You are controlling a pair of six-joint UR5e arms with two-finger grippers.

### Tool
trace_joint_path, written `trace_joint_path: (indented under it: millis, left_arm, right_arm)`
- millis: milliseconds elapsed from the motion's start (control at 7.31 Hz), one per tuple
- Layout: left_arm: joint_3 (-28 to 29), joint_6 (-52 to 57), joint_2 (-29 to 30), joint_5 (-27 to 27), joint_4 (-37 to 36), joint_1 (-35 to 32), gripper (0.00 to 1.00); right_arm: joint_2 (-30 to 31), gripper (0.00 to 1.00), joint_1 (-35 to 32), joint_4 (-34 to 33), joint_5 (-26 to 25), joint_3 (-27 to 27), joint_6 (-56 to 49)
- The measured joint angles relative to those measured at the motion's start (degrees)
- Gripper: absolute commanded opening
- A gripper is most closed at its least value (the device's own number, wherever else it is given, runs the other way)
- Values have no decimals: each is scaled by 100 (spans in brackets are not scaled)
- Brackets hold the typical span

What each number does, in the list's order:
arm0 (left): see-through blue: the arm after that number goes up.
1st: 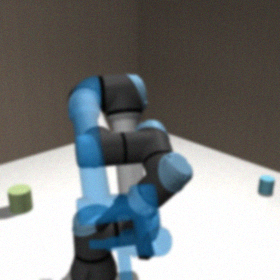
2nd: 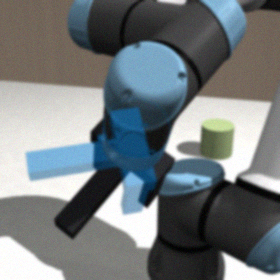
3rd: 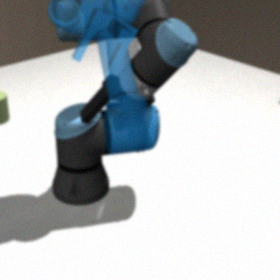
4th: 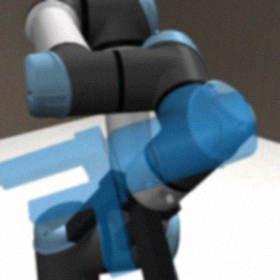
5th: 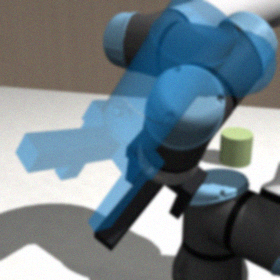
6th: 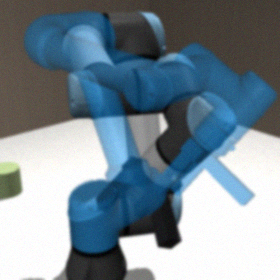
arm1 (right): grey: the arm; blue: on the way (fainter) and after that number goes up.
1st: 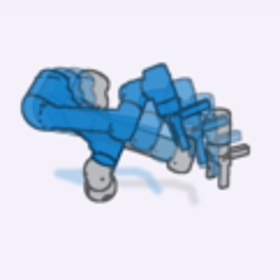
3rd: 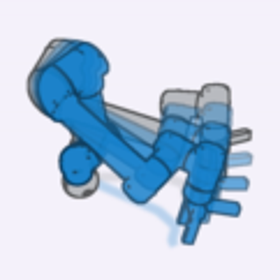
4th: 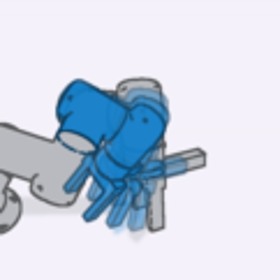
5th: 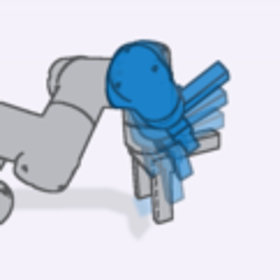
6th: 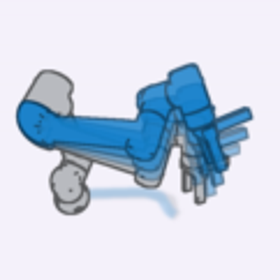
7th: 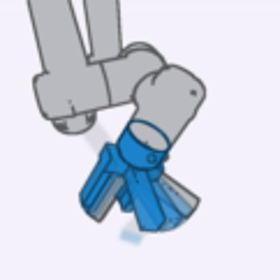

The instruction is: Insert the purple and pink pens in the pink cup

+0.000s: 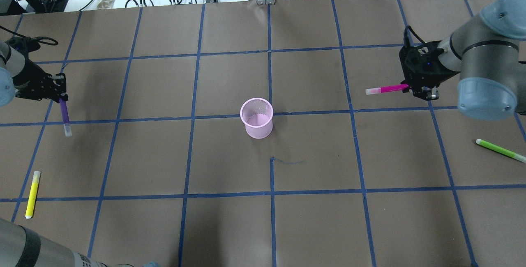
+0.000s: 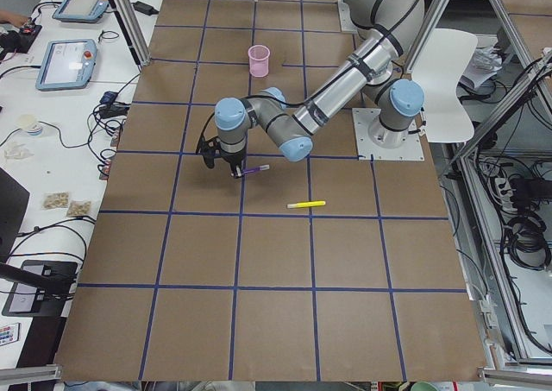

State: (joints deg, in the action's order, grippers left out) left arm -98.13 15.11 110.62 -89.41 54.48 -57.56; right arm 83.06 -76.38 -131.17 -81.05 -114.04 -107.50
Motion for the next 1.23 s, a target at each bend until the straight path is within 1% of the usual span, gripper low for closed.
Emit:
trace_joint_path:
  millis: [274,410,684,957,1231]
  left_arm:
    - [146,1,-271,-20,16,-330,0]
    - [151,3,-341,-19,17,-410,0]
    - [140,21,-372,4,18,-432,0]
    - [127,49,-367,20,15,-421,0]
    - [103,61,-354,-6,18,-417,0]
  right_arm:
    - [219,0,-950,-11,-260,112,1245]
    - [215,0,-1438,72,-507,292,1683]
    - [-43,0,-2486,399,-1264,813,2273]
    - [-492,0,-3322,634,-2125,1324,2843]
    - [-953,0,-3940,1291,-2991,1932,3219]
